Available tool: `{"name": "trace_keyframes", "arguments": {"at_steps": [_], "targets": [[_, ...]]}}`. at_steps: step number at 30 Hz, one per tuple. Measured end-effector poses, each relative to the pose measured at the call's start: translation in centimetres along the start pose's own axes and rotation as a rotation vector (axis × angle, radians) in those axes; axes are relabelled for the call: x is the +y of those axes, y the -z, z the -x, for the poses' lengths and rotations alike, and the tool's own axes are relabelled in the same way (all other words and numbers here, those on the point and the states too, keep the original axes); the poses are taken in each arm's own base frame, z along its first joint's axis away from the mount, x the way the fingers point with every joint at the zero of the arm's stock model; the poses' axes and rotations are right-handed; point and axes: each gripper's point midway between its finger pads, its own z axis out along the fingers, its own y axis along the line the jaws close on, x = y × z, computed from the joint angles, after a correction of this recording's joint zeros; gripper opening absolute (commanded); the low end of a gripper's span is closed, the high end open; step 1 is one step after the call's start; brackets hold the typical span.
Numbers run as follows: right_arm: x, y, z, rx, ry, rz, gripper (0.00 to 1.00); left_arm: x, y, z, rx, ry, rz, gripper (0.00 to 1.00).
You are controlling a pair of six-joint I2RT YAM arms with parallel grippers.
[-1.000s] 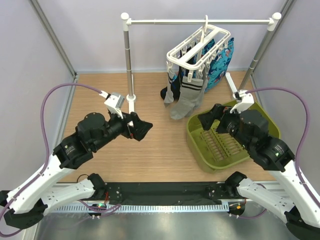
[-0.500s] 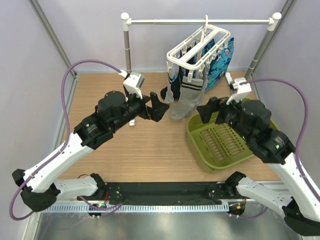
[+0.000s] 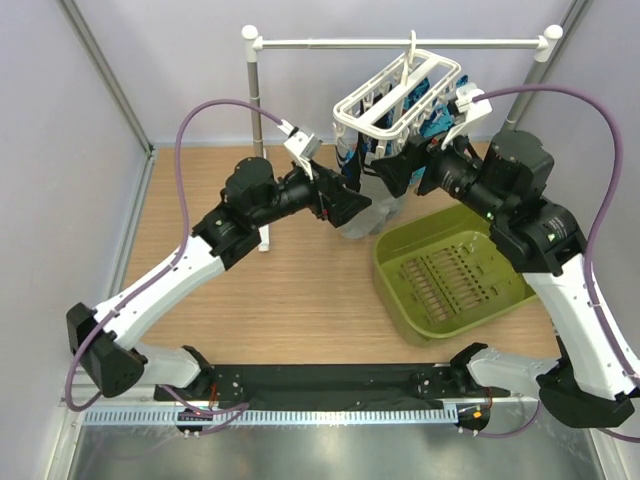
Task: Remove the socks clipped to the hanger
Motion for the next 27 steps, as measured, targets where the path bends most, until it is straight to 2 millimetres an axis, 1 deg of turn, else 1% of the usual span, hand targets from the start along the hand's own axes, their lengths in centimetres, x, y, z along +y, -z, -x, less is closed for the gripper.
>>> {"name": "trace_keyframes", "arguments": {"at_steps": [3,4,8,10,14,17,21,22,24,27], "targets": [[-0.8,-0.3,1.0,-0.006,-0.016,0.018,0.80,1.1,-1.7,-0.5,-0.024,0.013,-0.019,0.87],[-1.5,-0.4,1.2,-0.005,-0.025,0.016,0.80,1.7,-2.2,-0.9,-0.026,0.018,-0.013,0.87],[-4.3,-0.5,0.8,0.022,-0.064,0.005,0.81,3.9,-3.3,-2.5,-0.028,0.039,0.022,0.88],[-4.9,-0.3,0.5,0.031,-0.078,0.014,0.81,4.6,-3.6,-2.7,-0.038,0.044,0.030,0.88],[-4.9,-0.2,-0.6,0.059,-0.105,0.081,0.78,5.4,-4.3,-2.4,-0.070,0.038,0.021,0.89],[-5.2,-0.4,-2.2,0.079,-0.136,0.117,0.76,5.6,-4.9,-2.6,-0.073,0.030,-0.013,0.91],[-5.3,-0.7,-3.3,0.094,-0.155,0.147,0.76,5.9,-5.9,-4.3,-0.036,0.030,-0.048,0.91],[-5.2,-0.8,-3.3,0.089,-0.151,0.154,0.76,6.1,-6.1,-4.9,-0.024,0.032,-0.052,0.91],[-5.0,-0.7,-3.5,0.082,-0.145,0.173,0.79,6.5,-6.6,-5.8,-0.005,0.035,-0.054,0.91],[-4.5,-0.7,-3.1,0.065,-0.128,0.210,0.80,7.0,-7.2,-6.8,0.010,0.040,-0.056,0.91]]}}
